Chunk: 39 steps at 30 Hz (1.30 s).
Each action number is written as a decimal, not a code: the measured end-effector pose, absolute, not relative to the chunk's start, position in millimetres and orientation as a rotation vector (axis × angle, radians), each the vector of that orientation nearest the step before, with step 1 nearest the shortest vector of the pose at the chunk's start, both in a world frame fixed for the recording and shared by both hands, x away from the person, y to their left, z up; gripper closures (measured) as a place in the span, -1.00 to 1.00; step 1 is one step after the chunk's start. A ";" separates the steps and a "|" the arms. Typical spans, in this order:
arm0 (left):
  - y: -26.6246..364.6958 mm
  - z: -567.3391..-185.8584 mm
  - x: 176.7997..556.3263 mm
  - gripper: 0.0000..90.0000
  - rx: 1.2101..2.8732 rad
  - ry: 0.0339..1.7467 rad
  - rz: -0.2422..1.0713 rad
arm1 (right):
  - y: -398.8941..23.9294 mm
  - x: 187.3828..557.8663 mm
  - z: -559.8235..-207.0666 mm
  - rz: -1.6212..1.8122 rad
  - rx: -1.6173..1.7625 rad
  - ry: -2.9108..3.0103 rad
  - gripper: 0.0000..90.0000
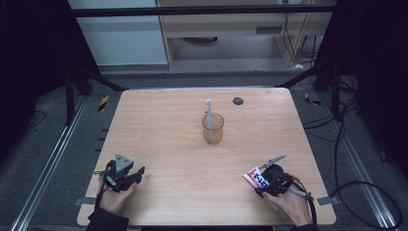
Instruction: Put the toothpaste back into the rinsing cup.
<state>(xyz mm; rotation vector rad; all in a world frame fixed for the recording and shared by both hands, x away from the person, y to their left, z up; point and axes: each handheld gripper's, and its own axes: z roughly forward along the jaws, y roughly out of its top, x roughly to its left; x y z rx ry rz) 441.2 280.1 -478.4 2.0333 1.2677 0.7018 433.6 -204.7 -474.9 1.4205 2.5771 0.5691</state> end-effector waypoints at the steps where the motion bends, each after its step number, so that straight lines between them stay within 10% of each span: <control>1: 280.2 -478.3 441.1 0.10 2.032 1.268 0.702 | -204.2 433.7 -474.8 0.563 1.421 2.577 -0.05; 16: 279.1 -478.0 441.0 0.10 2.036 1.263 0.701 | -205.8 434.3 -465.4 0.572 1.478 2.568 0.47; 39: 279.9 -477.2 441.3 0.10 2.027 1.266 0.705 | -208.8 445.8 -428.3 1.119 1.383 2.239 0.54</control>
